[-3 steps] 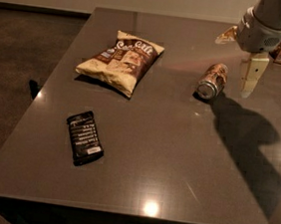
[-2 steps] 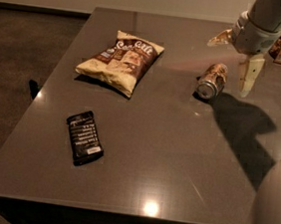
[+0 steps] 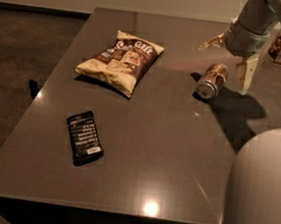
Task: Place orange can upright
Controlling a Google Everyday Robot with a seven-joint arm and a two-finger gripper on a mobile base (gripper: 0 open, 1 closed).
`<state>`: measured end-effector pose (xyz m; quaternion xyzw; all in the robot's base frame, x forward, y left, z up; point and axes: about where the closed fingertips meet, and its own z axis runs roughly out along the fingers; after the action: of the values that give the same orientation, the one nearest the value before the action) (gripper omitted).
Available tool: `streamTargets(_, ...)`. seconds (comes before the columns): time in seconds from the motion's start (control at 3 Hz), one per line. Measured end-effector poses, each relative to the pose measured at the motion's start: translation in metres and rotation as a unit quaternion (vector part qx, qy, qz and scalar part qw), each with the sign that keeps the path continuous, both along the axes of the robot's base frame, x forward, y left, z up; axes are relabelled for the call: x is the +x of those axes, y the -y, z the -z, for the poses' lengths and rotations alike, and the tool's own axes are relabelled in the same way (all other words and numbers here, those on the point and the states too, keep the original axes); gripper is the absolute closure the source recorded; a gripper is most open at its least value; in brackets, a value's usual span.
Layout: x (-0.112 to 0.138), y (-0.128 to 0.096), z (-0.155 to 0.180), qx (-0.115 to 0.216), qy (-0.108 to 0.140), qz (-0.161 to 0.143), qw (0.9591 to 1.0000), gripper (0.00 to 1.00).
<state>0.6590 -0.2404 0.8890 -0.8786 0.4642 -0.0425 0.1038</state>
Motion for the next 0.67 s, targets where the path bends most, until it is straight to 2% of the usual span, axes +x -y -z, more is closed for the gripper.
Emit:
streamTargets(0.33, 0.011, 0.006, 0.009, -0.027, 0.001, -0.024, 0.9994, 0.0)
streamTargets(0.67, 0.018, 0.014, 0.021, -0.057, -0.008, -0.044, 0.9974, 0.0)
